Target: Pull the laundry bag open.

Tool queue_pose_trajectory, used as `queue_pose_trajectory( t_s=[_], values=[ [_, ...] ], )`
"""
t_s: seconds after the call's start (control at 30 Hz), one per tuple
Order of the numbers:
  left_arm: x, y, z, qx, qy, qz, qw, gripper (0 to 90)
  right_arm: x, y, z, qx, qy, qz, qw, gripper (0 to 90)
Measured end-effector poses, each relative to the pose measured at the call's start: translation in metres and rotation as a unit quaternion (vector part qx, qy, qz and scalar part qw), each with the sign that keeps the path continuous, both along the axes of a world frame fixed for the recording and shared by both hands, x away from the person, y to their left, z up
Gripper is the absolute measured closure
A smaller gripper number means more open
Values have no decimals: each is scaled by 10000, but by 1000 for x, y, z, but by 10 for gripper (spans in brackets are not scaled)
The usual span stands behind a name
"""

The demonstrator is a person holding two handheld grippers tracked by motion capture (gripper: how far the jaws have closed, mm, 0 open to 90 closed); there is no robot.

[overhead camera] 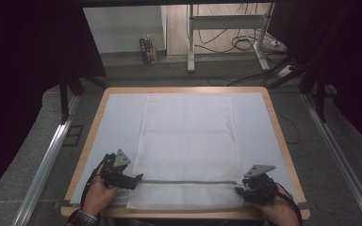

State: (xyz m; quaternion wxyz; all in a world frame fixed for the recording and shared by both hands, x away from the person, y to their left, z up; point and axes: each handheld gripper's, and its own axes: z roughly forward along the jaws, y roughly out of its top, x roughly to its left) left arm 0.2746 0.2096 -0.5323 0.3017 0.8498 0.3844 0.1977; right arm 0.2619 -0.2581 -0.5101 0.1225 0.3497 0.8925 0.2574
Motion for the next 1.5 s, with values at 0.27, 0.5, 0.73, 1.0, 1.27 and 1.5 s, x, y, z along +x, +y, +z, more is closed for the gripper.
queue_pose_trajectory(
  t_s=[0.27,0.5,0.73,1.0,1.27,1.5],
  values=[
    [0,-2,1,-21,-13,-28,10000,9,1,-3,1,183,46,-2,9998,813],
    [0,-2,-1,-17,17,-23,10000,10,-1,-4,2,256,256,-38,9993,361],
    [0,-4,-1,73,27,-70,9999,11,-11,7,1,-95,81,-328,9994,464],
    [-1,-6,0,102,-26,-77,9999,11,-13,6,2,10,19,-387,9992,856],
    [2,-12,9,-262,30,-90,9996,26,-13,0,9,332,-285,-40,9990,870],
    [10,-35,20,-736,246,-467,9959,25,-15,-6,22,638,-786,206,9946,870]
  ],
)
